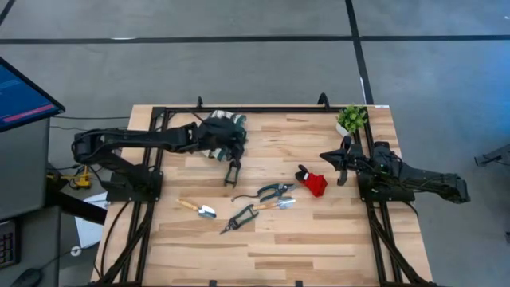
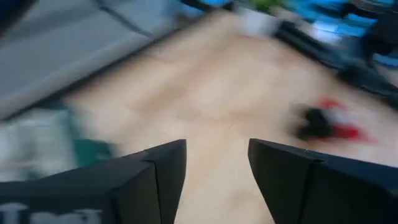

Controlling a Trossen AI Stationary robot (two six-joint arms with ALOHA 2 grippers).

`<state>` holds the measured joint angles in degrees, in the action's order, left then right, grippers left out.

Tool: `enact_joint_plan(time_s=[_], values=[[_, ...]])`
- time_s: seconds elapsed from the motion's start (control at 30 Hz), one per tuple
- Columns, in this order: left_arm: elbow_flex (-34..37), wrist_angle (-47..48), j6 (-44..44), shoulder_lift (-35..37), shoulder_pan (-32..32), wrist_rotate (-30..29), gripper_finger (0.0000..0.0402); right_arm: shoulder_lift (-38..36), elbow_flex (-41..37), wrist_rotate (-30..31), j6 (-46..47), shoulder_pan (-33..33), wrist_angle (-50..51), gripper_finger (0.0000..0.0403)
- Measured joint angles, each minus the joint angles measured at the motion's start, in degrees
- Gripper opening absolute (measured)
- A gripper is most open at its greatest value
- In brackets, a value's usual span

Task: Pick & Place Garden tools in Gardening bag
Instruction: Prepare the brown gardening bag

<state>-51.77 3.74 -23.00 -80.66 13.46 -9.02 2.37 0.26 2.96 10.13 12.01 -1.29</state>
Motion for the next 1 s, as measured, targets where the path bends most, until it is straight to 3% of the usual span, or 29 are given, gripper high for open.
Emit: enact_joint_plan(time_s=[0.07, 0.27, 0.47, 0.7, 0.83, 1.0], values=[[0.02, -2.55, -1.05, -2.65, -0.43, 2.80, 0.0158, -0.02, 0.00, 0.00, 0.00, 0.01, 0.01, 0.0000], [0.04, -2.80, -5.74, -9.97, 1.07, 3.42, 0.0152, -0.02, -0.01, -0.07, 0.00, 0.00, 0.03, 0.0000], [0.02, -2.06, -9.13, -11.19, 3.68, 3.02, 0.0152, -0.02, 0.00, -0.11, 0.44, 0.00, 0.03, 0.0000], [-0.06, -1.69, -8.60, -11.17, 1.82, 3.17, 0.0138, -0.02, -0.01, -0.11, 0.44, 0.00, 0.05, 0.0000], [-4.88, 4.28, -4.43, -11.17, 0.50, 2.54, 0.0114, -0.02, 0.01, -0.11, 0.44, 0.00, 0.05, 0.0000], [-15.11, 22.34, -1.53, -11.16, -0.37, -5.07, 0.0076, -0.02, -0.01, -0.13, 0.44, 0.00, 0.05, 0.0000]])
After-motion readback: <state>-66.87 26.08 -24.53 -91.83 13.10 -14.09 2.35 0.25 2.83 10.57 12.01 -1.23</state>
